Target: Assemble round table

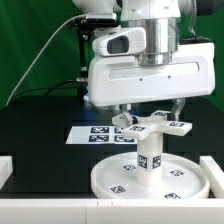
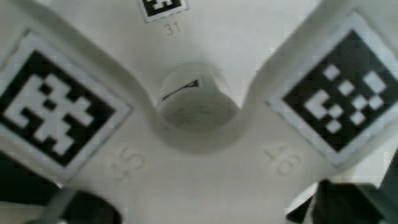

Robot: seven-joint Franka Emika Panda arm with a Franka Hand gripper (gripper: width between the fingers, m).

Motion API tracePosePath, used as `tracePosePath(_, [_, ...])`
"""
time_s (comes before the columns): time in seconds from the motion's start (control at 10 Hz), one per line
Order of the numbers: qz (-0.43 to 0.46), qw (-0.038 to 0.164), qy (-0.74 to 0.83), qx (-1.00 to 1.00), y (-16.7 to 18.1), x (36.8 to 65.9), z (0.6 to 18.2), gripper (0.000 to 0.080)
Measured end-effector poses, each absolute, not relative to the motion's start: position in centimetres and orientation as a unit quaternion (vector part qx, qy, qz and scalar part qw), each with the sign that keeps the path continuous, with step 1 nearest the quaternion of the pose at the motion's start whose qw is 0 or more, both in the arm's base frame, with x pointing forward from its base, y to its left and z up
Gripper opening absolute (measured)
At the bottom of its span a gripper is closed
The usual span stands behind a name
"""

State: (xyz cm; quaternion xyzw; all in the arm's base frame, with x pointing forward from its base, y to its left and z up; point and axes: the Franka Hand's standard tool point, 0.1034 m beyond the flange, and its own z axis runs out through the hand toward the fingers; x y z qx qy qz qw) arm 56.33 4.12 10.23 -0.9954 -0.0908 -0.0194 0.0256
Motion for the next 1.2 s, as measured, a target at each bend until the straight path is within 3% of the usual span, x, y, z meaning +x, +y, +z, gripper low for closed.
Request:
tracePosePath(0.1, [-0.020,0.025,-0.088,-0.996,3.94,56.34,10.23,0.0439])
tracePosePath(0.4, [-0.016,0.028,0.028,-0.999,3.96,56.33,10.20,0.0439])
tracePosePath(0.7, [-0.029,0.031,0.268,-0.963,3.99,56.42,10.10,0.0439])
tracePosePath(0.9, [-0.028,0.045,0.428,-0.902,3.91,56.44,10.06,0.0440])
tracePosePath(1.2, [-0.017,0.060,0.547,-0.835,3.75,56.40,10.04,0.0440])
